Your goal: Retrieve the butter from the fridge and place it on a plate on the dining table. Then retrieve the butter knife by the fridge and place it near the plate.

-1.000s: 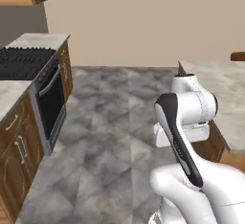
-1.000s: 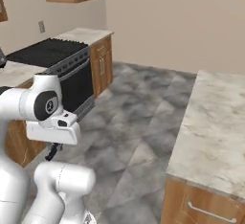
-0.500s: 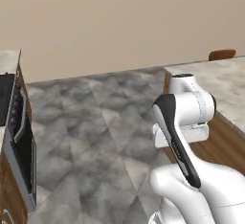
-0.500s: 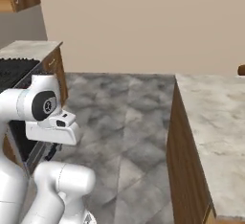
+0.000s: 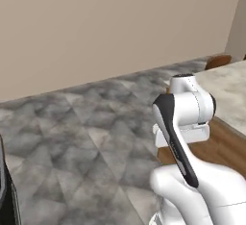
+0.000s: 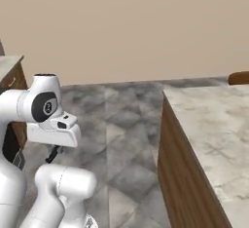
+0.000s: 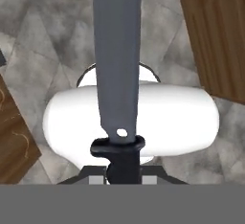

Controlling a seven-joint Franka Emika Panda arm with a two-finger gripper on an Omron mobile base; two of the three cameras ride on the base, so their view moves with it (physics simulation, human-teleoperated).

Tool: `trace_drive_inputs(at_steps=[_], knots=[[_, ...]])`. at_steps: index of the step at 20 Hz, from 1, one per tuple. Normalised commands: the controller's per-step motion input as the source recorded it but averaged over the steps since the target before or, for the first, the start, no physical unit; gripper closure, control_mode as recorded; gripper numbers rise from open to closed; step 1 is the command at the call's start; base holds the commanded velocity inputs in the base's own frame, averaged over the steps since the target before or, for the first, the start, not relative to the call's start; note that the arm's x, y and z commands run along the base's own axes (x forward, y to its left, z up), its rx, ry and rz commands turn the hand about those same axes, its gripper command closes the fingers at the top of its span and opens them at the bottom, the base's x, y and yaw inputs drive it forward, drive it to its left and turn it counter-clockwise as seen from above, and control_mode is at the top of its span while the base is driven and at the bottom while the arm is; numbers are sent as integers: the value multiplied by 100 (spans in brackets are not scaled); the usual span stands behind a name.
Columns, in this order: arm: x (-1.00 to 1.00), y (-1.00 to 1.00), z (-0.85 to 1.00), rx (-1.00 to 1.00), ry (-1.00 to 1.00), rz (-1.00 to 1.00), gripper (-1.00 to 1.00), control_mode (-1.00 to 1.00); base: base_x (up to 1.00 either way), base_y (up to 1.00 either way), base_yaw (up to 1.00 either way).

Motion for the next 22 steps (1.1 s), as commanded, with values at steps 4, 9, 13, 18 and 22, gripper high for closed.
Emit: trace_drive_inputs(at_steps=[4, 9, 13, 18, 22], knots=[[0, 0, 0, 0, 0, 0, 100, 100, 100, 0, -9], [0, 0, 0, 0, 0, 0, 100, 100, 100, 0, -10], [0, 0, 0, 0, 0, 0, 100, 100, 100, 0, -12], [0, 0, 0, 0, 0, 0, 100, 100, 100, 0, -14], [0, 0, 0, 0, 0, 0, 100, 100, 100, 0, -16]])
